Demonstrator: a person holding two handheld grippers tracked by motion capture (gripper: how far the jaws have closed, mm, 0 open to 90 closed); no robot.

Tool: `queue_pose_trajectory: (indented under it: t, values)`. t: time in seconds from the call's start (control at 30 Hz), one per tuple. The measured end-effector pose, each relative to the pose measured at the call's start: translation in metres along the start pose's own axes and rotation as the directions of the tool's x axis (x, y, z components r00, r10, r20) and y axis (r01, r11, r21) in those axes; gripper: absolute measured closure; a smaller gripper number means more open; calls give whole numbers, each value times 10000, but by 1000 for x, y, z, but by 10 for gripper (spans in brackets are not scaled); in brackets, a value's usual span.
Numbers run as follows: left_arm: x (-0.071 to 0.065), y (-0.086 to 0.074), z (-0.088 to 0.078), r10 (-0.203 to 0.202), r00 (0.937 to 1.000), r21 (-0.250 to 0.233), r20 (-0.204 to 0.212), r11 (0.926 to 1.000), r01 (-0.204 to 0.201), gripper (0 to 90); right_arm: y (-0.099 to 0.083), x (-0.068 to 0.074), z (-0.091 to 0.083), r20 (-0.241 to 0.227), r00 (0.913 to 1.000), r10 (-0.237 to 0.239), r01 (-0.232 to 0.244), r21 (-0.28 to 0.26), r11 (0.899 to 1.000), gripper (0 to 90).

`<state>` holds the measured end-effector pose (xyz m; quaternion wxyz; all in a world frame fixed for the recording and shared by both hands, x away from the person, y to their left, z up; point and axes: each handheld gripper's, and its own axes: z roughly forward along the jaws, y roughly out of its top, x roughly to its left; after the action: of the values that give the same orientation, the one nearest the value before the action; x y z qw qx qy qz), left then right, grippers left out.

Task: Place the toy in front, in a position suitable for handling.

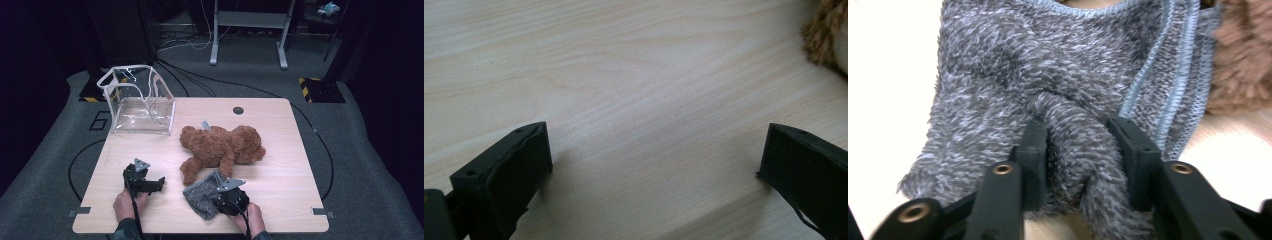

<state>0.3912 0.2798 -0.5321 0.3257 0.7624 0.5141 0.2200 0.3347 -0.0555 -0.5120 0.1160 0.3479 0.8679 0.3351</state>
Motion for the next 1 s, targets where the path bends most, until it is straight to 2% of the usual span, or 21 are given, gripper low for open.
queue_pose_trajectory:
  t: [0.17, 0.4, 0.43, 0.53, 0.6, 0.73, 1.0]
  values:
    - [0, 0, 0, -27, 10000, 46, 6, 10000, 27, 0, -1, -1, 0, 238, 9997, 88, -85, -115, 9999, 716]
    - [0, 0, 0, -10, 10000, 3, -4, 10000, 10, 0, -3, -1, -5, 178, 9998, 90, -87, -197, 9998, 740]
    - [0, 0, 0, -8, 10000, 4, 6, 10000, 8, 0, -4, -1, -9, 206, 9998, -33, 40, -311, 9995, 742]
    - [0, 0, 0, -10, 10000, 3, 4, 10000, 10, 0, -6, -2, -17, 202, 9997, 162, -151, -549, 9984, 744]
    - [0, 0, 0, -7, 10000, 5, -3, 10000, 7, 0, -6, -3, -19, 274, 9996, 71, -54, -624, 9980, 745]
    - [0, 0, 0, -16, 10000, 6, -5, 10000, 16, 0, -11, -8, -34, 316, 9989, 335, -306, -889, 9956, 750]
    - [0, 0, 0, -6, 10000, 3, 4, 10000, 6, 0, -20, -18, -55, 626, 9964, 569, -493, -1162, 9920, 754]
